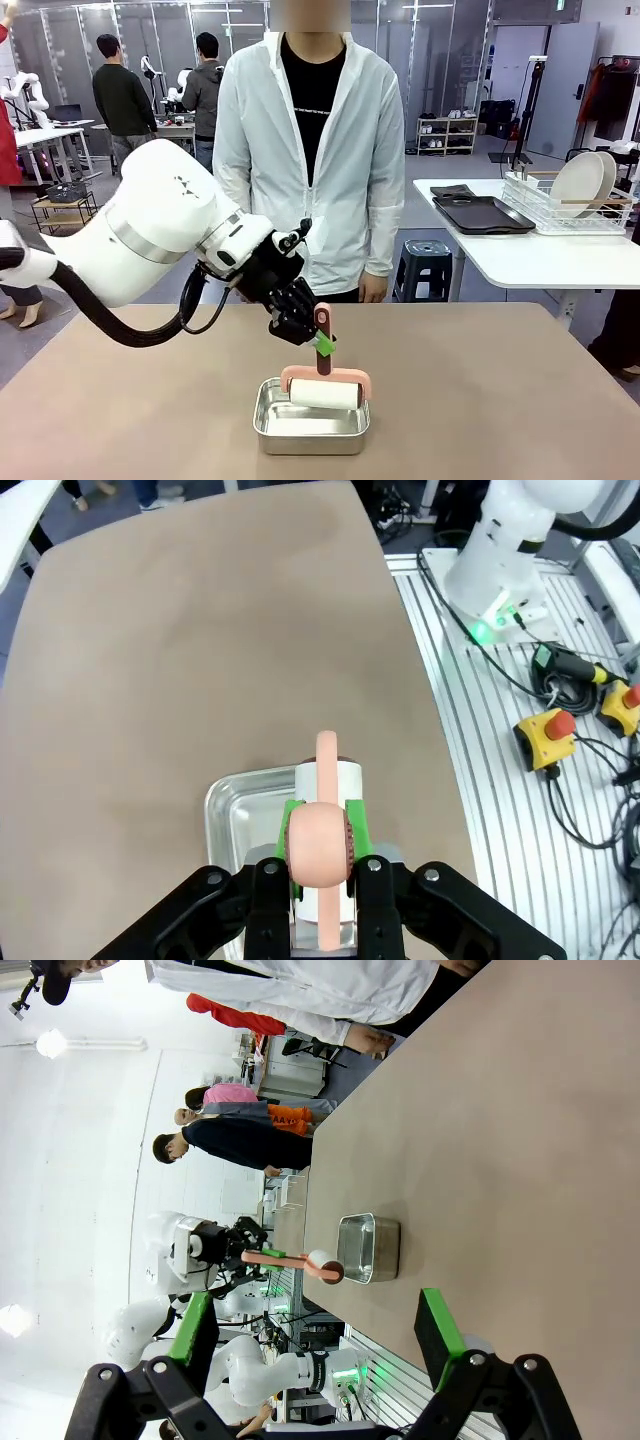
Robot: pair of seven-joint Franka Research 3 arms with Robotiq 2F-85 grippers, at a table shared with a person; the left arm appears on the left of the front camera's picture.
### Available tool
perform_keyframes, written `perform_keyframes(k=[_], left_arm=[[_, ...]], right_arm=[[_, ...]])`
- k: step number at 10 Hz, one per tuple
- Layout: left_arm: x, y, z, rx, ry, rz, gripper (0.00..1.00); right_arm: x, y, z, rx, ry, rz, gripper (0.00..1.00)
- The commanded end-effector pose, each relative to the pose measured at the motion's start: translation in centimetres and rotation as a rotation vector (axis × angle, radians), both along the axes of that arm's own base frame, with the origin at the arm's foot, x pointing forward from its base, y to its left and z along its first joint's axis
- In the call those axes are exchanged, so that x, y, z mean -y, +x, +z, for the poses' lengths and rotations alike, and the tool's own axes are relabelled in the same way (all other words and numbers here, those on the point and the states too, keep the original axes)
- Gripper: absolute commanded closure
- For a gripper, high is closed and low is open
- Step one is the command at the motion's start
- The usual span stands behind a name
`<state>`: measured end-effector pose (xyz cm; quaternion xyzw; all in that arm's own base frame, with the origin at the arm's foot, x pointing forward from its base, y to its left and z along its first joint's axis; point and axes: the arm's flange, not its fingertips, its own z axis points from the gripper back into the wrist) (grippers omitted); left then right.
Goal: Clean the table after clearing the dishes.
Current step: Place the Lint Roller back on top of the Airtight Container.
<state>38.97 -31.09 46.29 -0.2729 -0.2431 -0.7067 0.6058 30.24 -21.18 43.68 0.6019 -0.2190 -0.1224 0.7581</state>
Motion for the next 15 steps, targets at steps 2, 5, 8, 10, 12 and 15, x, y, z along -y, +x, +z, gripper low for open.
perform_keyframes(k=[2, 5, 8, 10, 12, 15], left_arm=[[0.0, 3.1, -2.4, -0.008, -0.042, 0.006, 0.79], [-0.6, 4.9, -4.9, -0.032, -0.029, 0.049, 0.79], [-1.0, 6.2, -7.4, -0.086, -0.026, 0.083, 0.79], [-1.0, 6.5, -8.2, -0.101, -0.014, 0.091, 0.79], [-1.1, 7.0, -8.8, -0.089, -0.022, 0.092, 0.79], [-1.2, 8.3, -9.1, -0.037, -0.018, 0.092, 0.79]], right_arm=[[-0.1, 0.0, 0.3, 0.01, 0.003, 0.001, 0.0], [-0.1, 0.0, 0.3, 0.01, 0.003, 0.001, 0.0], [-0.1, 0.0, 0.3, 0.01, 0.003, 0.001, 0.0], [-0.1, 0.0, 0.3, 0.01, 0.003, 0.001, 0.0], [-0.1, 0.0, 0.3, 0.01, 0.003, 0.001, 0.0], [-0.1, 0.0, 0.3, 0.01, 0.003, 0.001, 0.0]])
